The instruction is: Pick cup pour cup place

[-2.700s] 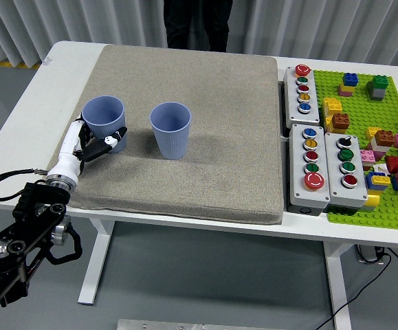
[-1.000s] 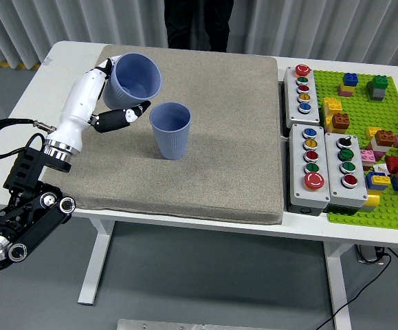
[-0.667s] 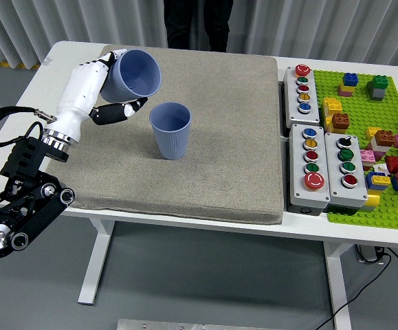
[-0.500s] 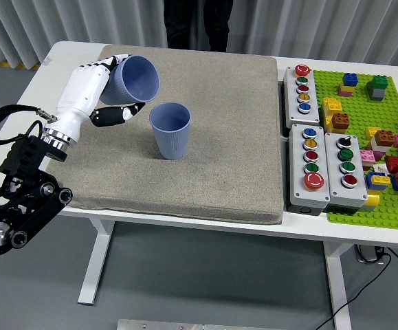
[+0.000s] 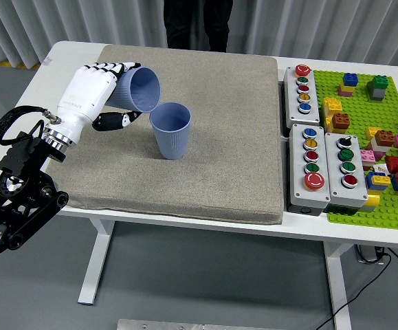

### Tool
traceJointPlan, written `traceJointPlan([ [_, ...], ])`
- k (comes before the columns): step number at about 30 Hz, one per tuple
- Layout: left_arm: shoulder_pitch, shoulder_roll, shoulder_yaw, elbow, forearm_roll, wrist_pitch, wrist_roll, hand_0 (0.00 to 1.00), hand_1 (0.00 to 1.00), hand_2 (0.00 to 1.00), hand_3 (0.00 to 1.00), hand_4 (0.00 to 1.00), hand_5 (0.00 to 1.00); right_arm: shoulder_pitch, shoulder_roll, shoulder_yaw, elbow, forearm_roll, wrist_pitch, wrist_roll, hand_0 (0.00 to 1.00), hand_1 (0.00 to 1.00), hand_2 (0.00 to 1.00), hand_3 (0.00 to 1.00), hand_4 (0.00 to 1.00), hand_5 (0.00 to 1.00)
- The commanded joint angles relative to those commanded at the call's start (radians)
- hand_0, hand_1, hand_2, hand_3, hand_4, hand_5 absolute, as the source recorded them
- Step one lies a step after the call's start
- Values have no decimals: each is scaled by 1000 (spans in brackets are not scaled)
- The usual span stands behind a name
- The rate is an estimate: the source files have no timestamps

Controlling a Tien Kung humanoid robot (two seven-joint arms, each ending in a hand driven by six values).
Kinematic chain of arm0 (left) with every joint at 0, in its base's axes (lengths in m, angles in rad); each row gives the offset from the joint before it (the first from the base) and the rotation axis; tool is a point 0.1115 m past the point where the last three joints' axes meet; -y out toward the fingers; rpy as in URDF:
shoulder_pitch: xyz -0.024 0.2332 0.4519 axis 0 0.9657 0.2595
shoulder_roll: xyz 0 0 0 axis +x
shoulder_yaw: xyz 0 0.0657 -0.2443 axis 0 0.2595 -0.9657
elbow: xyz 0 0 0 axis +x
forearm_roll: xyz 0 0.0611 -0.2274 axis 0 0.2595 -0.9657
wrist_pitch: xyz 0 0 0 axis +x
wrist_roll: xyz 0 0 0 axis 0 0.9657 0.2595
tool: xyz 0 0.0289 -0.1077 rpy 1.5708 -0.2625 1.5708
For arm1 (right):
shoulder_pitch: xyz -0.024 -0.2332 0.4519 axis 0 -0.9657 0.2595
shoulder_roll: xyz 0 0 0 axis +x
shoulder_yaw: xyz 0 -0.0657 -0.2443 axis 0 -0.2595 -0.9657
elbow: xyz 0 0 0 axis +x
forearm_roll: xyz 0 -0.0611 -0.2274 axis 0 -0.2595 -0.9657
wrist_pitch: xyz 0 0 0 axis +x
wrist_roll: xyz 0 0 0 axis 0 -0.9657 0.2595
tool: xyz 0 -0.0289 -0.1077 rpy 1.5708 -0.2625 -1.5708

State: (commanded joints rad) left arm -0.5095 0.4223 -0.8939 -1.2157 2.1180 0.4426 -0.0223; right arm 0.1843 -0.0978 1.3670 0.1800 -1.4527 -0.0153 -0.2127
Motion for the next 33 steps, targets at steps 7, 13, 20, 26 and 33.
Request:
traceJointPlan([
  [7,-21,18,35,11,59,17,27,584,554,580,627,657,140,1,-1,0,0,0,0,1,691,659,583,592,2,84],
  [13,-45,27,56,28,76,16,43,586,553,580,626,658,143,6,-3,0,0,1,-1,1,691,660,583,591,2,84],
  [20,-61,34,72,16,64,22,44,588,554,580,623,658,144,9,-3,-1,0,2,-1,1,691,659,582,591,2,83],
  [26,-70,36,82,3,70,23,46,586,554,579,622,660,149,11,-3,1,0,0,-1,1,691,660,583,591,2,82],
  [33,-78,39,95,-4,103,31,48,588,554,576,621,660,151,12,-4,0,0,2,-1,1,691,660,583,591,2,83],
])
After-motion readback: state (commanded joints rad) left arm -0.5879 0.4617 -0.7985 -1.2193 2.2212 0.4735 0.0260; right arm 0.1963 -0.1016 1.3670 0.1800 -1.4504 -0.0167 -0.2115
